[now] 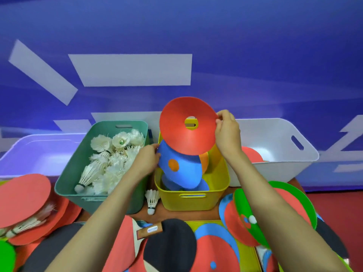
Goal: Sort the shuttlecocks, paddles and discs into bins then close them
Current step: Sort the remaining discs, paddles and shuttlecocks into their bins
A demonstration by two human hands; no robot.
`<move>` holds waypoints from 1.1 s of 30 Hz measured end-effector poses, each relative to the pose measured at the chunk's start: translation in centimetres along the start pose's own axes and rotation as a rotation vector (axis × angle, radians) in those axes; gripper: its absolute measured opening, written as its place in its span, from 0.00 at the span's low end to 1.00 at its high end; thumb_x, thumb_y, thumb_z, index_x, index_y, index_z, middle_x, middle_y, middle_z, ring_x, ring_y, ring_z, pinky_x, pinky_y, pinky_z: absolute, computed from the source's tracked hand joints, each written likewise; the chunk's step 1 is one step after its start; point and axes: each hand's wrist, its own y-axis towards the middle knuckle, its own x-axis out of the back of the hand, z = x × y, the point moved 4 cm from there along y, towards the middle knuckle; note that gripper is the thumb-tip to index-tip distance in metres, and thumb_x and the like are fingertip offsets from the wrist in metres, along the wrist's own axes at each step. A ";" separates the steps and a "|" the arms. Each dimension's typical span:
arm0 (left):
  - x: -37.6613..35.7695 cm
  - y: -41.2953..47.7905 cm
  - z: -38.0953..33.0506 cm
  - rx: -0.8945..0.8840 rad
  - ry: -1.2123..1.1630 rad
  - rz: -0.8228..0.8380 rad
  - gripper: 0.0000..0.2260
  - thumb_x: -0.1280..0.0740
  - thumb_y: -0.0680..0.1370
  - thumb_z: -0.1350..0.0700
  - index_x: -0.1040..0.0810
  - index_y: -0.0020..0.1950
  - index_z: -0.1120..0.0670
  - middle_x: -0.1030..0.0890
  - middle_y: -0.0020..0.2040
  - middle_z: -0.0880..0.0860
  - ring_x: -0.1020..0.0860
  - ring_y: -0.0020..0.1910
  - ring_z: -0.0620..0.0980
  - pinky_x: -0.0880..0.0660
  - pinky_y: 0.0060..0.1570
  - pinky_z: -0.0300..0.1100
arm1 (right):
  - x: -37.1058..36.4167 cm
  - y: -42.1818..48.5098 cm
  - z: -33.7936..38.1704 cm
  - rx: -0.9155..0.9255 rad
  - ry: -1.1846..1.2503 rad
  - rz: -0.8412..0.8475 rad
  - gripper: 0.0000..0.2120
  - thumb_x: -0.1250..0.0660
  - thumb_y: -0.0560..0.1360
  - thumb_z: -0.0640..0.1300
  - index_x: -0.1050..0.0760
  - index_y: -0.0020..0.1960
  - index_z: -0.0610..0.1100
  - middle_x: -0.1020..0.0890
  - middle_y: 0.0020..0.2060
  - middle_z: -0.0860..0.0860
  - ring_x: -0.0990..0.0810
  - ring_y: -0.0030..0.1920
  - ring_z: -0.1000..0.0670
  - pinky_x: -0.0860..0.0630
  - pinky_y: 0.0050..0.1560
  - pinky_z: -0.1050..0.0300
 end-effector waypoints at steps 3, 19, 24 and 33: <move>-2.4 2.0 -0.7 -0.025 0.280 0.089 0.12 0.41 0.75 0.65 0.23 0.56 0.62 0.20 0.53 0.64 0.22 0.53 0.64 0.26 0.49 0.53 | -2.7 2.6 -1.2 -0.021 -0.092 0.072 0.10 0.46 0.78 0.33 0.29 0.55 0.38 0.25 0.52 0.41 0.26 0.49 0.39 0.36 0.42 0.53; -10.3 7.3 1.9 0.136 0.585 0.542 0.12 0.46 0.76 0.69 0.26 0.55 0.68 0.23 0.59 0.65 0.25 0.58 0.62 0.28 0.52 0.49 | -14.0 5.7 -7.6 0.030 -0.498 0.536 0.14 0.47 0.76 0.32 0.32 0.60 0.37 0.26 0.58 0.39 0.25 0.57 0.37 0.29 0.50 0.46; -11.2 7.0 1.9 0.064 0.607 0.551 0.14 0.41 0.76 0.66 0.27 0.61 0.64 0.28 0.63 0.63 0.28 0.63 0.60 0.33 0.61 0.45 | -15.7 5.0 -8.0 0.022 -0.663 0.653 0.15 0.46 0.78 0.34 0.27 0.61 0.40 0.22 0.58 0.40 0.23 0.59 0.38 0.26 0.52 0.50; -8.4 6.6 -0.4 -0.030 0.440 0.246 0.22 0.34 0.75 0.56 0.31 0.69 0.56 0.30 0.67 0.59 0.31 0.66 0.59 0.36 0.65 0.44 | -13.5 2.8 -7.5 0.036 -0.458 0.715 0.22 0.39 0.77 0.39 0.36 0.70 0.44 0.29 0.64 0.43 0.30 0.65 0.40 0.29 0.60 0.48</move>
